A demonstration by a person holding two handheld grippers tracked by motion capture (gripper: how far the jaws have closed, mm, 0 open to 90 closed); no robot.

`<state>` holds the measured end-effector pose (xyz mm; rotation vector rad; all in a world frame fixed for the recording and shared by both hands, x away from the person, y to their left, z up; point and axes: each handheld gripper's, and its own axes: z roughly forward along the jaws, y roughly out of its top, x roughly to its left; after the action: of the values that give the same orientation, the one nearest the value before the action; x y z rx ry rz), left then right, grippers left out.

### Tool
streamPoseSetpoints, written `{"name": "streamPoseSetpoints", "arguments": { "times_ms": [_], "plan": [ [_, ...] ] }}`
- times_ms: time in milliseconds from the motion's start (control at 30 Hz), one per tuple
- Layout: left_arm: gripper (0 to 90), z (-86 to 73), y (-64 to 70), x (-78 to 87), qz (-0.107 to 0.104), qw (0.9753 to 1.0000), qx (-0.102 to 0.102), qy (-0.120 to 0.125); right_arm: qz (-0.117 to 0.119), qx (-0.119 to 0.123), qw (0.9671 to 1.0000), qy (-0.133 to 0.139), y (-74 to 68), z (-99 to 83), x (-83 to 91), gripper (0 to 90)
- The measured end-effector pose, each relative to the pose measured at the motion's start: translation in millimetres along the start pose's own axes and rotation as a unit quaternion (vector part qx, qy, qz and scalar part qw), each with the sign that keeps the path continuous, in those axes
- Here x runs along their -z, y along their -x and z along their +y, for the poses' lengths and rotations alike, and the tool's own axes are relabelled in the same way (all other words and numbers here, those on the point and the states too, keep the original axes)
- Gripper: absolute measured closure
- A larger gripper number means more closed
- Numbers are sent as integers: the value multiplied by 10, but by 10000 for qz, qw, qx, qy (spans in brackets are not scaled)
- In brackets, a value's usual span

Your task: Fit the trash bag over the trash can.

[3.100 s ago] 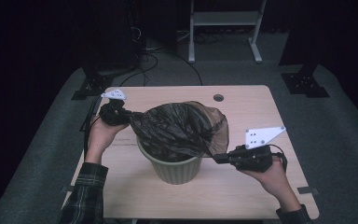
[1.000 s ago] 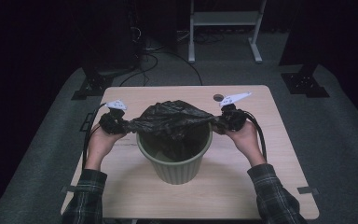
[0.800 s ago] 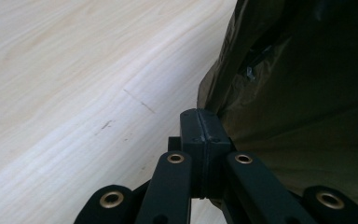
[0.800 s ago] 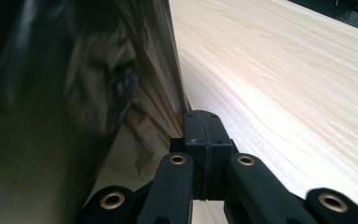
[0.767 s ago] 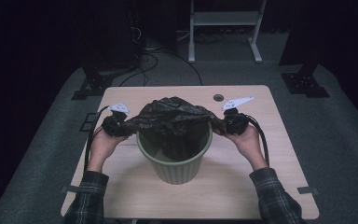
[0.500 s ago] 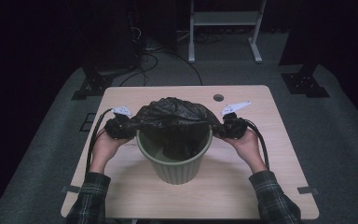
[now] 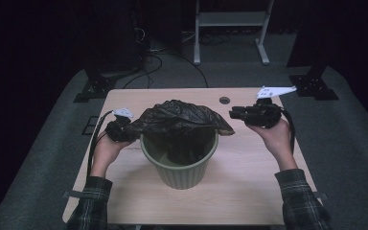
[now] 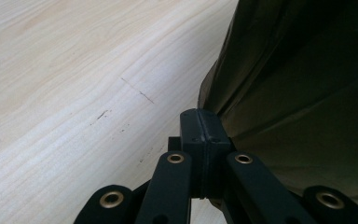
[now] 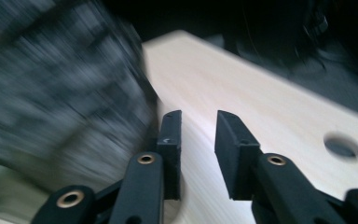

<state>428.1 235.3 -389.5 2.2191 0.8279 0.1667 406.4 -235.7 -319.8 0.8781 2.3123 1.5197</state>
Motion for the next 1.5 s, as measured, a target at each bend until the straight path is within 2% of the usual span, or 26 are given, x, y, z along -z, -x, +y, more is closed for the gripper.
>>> {"name": "streamPoseSetpoints", "arguments": {
  "times_ms": [133,267,367,533,633,667,733,833,867,1000,1167,1500],
  "plan": [
    [899,0,-5,2,2,10000,-4,-7,457,103,9982,383,-148,228,168,666],
    [899,3,-7,14,10,10000,-12,-5,861,298,9946,493,-383,424,143,639],
    [899,11,-4,27,4,10000,-8,16,1077,411,9919,538,-528,536,50,623],
    [899,23,-8,44,2,10000,-35,27,1396,490,9882,395,-713,680,-214,565],
    [899,26,-7,45,-2,10000,-24,47,1451,528,9877,253,-786,730,-357,548],
    [899,26,-6,46,-8,10000,-24,50,1401,548,9884,191,-804,740,-403,550],
    [899,27,-3,47,-14,10000,-15,65,1443,508,9882,58,-813,738,-485,618],
    [899,27,-3,51,-16,10000,13,85,1454,664,9871,-45,-829,699,-532,863],
    [899,27,-4,54,-36,9999,40,92,1439,745,9868,-33,-835,683,-528,900],
    [899,21,-7,81,-131,9997,97,165,1501,806,9854,-1,-844,625,-485,900],
    [899,8,-1,138,-211,9993,117,288,1612,858,9832,78,-897,521,-347,900],
    [899,18,123,221,-243,9989,-52,388,1879,966,9774,33,-1136,159,-35,900]
  ]
}}
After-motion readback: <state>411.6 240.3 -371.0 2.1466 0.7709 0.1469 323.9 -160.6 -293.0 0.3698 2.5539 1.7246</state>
